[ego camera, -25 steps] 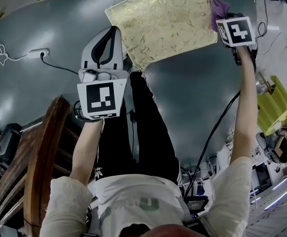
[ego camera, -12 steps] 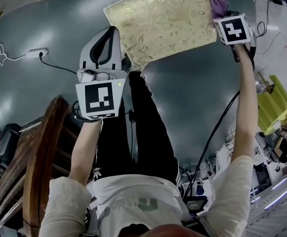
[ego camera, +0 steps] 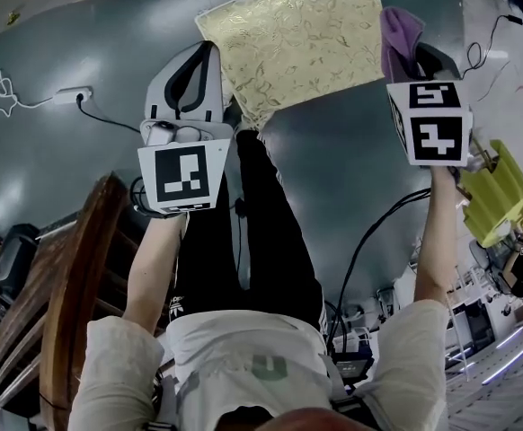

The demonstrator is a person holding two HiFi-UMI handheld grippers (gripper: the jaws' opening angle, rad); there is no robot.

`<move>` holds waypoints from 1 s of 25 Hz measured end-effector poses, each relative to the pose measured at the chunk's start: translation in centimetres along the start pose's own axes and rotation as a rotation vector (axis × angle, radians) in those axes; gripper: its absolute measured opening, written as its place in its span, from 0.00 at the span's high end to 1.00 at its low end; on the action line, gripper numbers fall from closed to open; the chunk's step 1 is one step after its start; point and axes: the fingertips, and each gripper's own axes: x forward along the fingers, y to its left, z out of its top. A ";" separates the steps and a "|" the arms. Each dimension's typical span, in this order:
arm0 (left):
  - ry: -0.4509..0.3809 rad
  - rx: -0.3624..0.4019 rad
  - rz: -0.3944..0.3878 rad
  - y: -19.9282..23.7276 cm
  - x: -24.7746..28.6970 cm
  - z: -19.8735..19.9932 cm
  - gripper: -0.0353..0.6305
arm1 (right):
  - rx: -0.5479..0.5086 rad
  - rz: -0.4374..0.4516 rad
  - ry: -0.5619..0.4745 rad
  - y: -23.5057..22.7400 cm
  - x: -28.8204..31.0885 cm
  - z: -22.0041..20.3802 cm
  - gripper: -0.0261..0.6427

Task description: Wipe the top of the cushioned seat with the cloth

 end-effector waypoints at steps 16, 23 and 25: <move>-0.023 -0.009 0.001 -0.1 -1.9 0.8 0.94 | 0.090 0.228 -0.134 12.2 -5.3 3.0 0.83; -0.014 -0.037 0.022 1.1 -2.8 -0.1 0.94 | 0.142 0.497 -0.097 26.1 0.9 1.9 0.83; -0.010 -0.041 0.034 1.6 -3.0 -0.5 0.94 | 0.107 0.524 -0.063 29.0 3.2 1.1 0.83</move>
